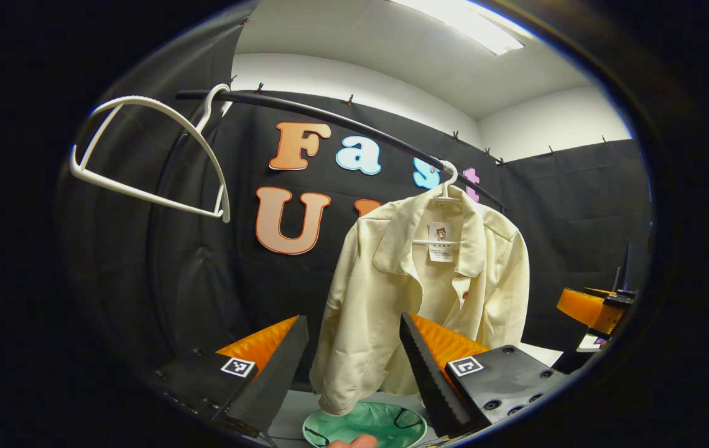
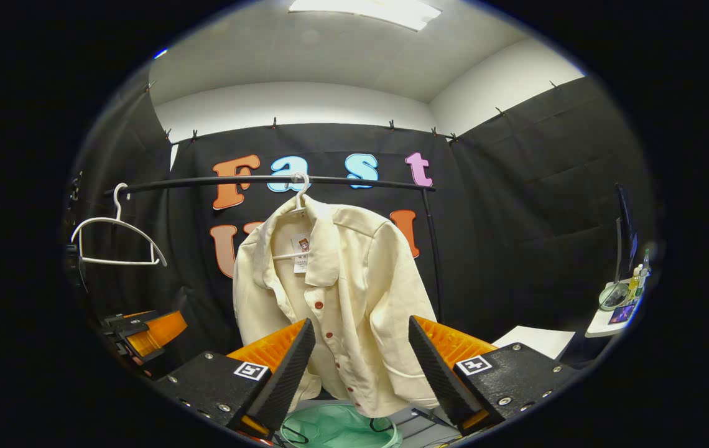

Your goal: Grasp the clothes on the hanger with both hands and then place them into the laundry hamper below.

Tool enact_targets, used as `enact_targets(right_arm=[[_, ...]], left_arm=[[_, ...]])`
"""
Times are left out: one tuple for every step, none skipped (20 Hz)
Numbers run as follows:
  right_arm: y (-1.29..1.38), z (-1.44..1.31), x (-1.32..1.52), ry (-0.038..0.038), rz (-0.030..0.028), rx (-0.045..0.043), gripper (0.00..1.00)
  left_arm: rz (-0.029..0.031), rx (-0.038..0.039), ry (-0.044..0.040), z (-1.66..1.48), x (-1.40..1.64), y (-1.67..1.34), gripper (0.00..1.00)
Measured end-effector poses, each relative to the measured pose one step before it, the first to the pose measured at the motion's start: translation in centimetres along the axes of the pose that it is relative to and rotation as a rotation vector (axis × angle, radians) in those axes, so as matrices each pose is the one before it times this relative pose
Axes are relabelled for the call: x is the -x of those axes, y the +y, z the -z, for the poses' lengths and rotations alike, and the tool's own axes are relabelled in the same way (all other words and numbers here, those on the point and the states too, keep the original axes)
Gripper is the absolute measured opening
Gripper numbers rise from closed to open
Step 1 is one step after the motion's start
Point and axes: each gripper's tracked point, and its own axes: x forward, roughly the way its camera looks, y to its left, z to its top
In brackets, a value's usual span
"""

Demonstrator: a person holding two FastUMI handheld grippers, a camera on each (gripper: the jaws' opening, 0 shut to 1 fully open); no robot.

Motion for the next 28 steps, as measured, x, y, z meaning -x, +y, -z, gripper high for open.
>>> enact_targets(right_arm=[[0.017,0.059,-0.011,0.00098,-0.00040,0.00104,0.94],[0.065,0.076,-0.008,0.00218,-0.00011,0.00073,0.94],[0.060,0.042,-0.171,0.00208,-0.00111,-0.00030,0.94],[0.090,0.081,0.113,0.00065,-0.00188,-0.00083,0.94],[0.040,0.007,-0.127,-0.00100,-0.00016,-0.00024,0.94],[0.028,-0.052,-0.036,0.00024,0.00044,0.00118,0.94],[0.068,0.009,-0.030,-0.00022,-0.00058,0.00054,0.94],[0.099,0.042,0.047,-0.00065,-0.00161,0.00037,0.94],[0.050,-0.052,0.005,-0.00052,-0.00117,0.00140,0.94],[0.085,-0.042,-0.003,-0.00049,-0.00021,0.00167,0.94],[0.052,0.018,0.046,-0.00048,0.00052,0.00132,0.94],[0.123,0.073,0.039,-0.00003,0.00039,0.00139,0.94],[0.071,0.064,0.017,0.00156,-0.00024,0.00184,0.94],[0.107,0.080,0.110,0.00102,-0.00286,0.00130,0.94],[0.207,0.047,-0.032,0.00162,-0.00446,0.00160,0.94],[0.281,0.255,0.049,0.00326,-0.00495,0.00175,0.94],[0.166,0.233,-0.175,0.00479,-0.00462,0.00216,0.94],[0.247,0.280,-0.153,0.00459,-0.00587,0.00475,0.94],[0.191,0.148,-0.547,0.00178,-0.00361,0.00514,0.94],[0.096,0.310,-0.502,0.00326,-0.00349,0.00600,0.94],[0.261,0.410,-0.716,0.00713,-0.00314,0.00562,0.94],[0.189,0.457,-0.933,0.00799,-0.00176,0.00204,0.94],[0.334,0.417,-1.043,0.00289,-0.00154,-0.00104,0.94],[0.193,0.330,-1.195,0.00620,0.00329,0.00071,0.94],[0.298,0.369,-1.207,0.00396,0.00177,-0.00219,0.94],[0.446,0.400,-1.249,0.00995,0.00045,-0.00193,0.94],[0.422,0.577,-1.350,0.00771,0.00147,-0.00463,0.94],[0.410,0.339,-1.320,0.00603,0.00437,-0.00143,0.94]], left_arm=[[-0.00430,-0.00266,-0.00128,0.067,-0.038,0.134,0.96],[-0.00199,-0.00014,0.00016,0.012,-0.046,0.135,0.96],[-0.00123,0.00153,0.00182,0.094,0.113,-0.025,0.96],[-0.00211,0.00118,0.00119,0.084,0.082,0.111,0.97],[-0.00234,0.00038,-0.00074,-0.066,-0.137,0.139,0.96],[-0.00252,-0.00021,-0.00154,-0.116,-0.004,0.102,0.97],[-0.00134,-0.00021,-0.00123,0.066,-0.042,0.125,0.97],[-0.00011,0.00072,-0.00196,-0.120,0.060,0.017,0.97],[0.00036,0.00118,-0.00108,0.040,0.035,0.026,0.97],[0.00114,0.00136,-0.00013,-0.061,0.015,0.022,0.97],[0.00123,0.00124,-0.00007,-0.011,-0.009,0.004,0.97],[0.00098,0.00067,-0.00030,0.019,0.038,0.052,0.97],[0.00017,0.00027,-0.00014,0.061,0.102,0.092,0.97],[-0.00083,-0.00040,0.00088,0.002,0.019,0.085,0.97],[-0.00079,0.00004,0.00098,0.047,0.048,0.063,0.97],[-0.00002,0.00010,0.00096,-0.004,0.077,0.120,0.96],[0.00017,-0.00201,0.00021,-0.084,0.092,0.038,0.96],[-0.00217,-0.00700,-0.00405,-0.146,0.149,0.173,0.96],[-0.00400,-0.00982,-0.00667,-0.223,0.200,0.325,0.97],[-0.00455,-0.01066,-0.00457,-0.169,0.289,0.339,0.96],[-0.00312,-0.00950,-0.00149,-0.006,0.325,0.245,0.96],[-0.00233,-0.00625,0.00012,-0.047,0.272,0.269,0.97],[-0.00188,-0.00072,0.00084,0.061,0.285,0.217,0.96],[0.00168,0.00515,0.00190,-0.011,0.246,0.144,0.96],[0.00124,0.00597,0.00396,0.146,0.276,0.164,1.00],[-0.00091,0.00362,0.00388,0.019,0.151,0.218,1.00],[-0.00212,0.00110,0.00184,0.157,0.196,0.274,0.96],[-0.00214,0.00031,0.00166,0.077,0.238,0.275,0.96]])
